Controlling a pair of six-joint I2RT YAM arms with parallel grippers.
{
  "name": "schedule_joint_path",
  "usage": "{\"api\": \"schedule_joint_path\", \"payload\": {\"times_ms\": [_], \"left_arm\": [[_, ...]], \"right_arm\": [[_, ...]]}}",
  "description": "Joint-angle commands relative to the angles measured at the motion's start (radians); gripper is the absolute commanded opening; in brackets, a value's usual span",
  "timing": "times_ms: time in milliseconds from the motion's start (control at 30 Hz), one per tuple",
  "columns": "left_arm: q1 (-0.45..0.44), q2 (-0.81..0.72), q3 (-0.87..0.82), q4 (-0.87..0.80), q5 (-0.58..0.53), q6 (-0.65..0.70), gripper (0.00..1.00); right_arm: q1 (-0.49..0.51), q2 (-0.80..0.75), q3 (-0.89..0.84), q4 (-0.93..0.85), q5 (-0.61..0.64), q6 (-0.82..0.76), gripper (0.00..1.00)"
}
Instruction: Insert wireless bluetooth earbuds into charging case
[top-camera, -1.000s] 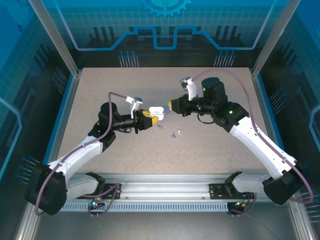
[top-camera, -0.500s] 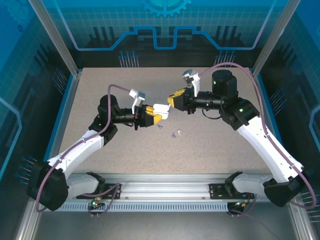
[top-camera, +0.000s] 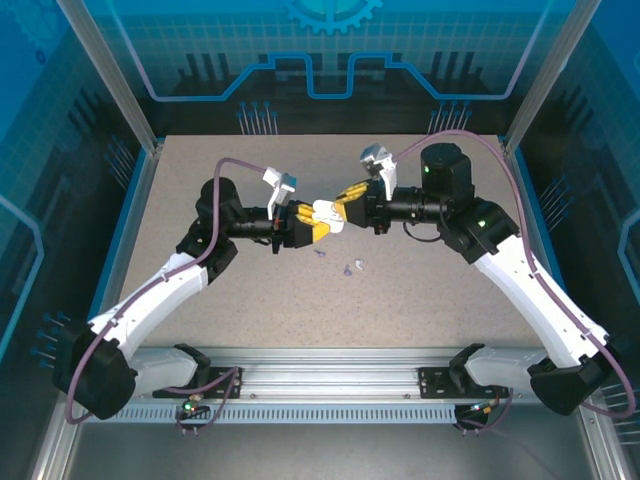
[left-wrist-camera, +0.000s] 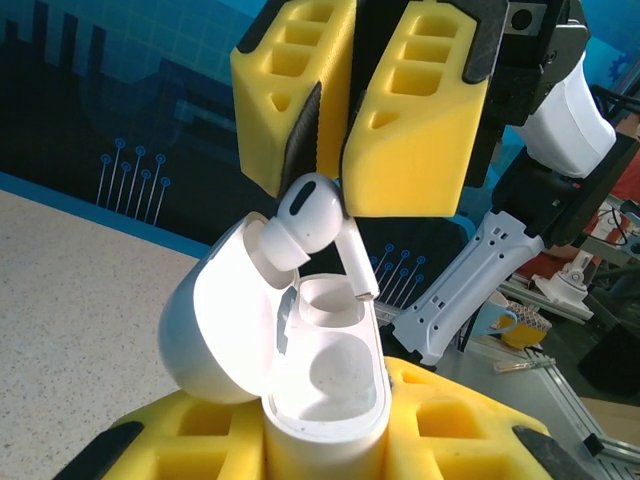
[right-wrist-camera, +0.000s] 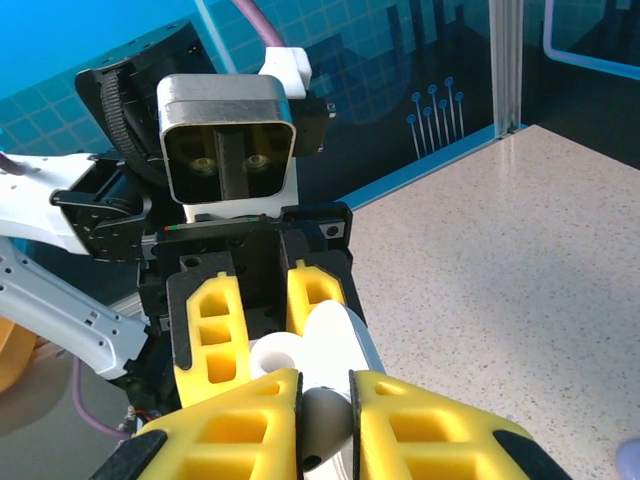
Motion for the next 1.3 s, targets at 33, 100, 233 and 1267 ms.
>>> {"api": "schedule_joint_path", "payload": {"times_ms": [33, 100, 233, 1267], "left_arm": [[-0.007, 0.005, 0.031, -0.028, 0.022, 0.032, 0.04], [-0.008, 0.006, 0.035, -0.031, 0.021, 0.03, 0.04], [-0.009, 0.008, 0.046, -0.03, 0.02, 0.015, 0.04], [-0.031, 0.024, 0.099, -0.107, 0.023, 0.02, 0.05]], "right_arm": [[0.011, -0.026, -0.018, -0.021, 0.05, -0.038, 0.19], [0.011, -0.028, -0.019, -0.034, 0.06, -0.052, 0.19], [0.011, -0.031, -0.018, -0.042, 0.054, -0.065, 0.19], [0.047, -0.017, 0.02, -0.111, 0.03, -0.138, 0.26]]}}
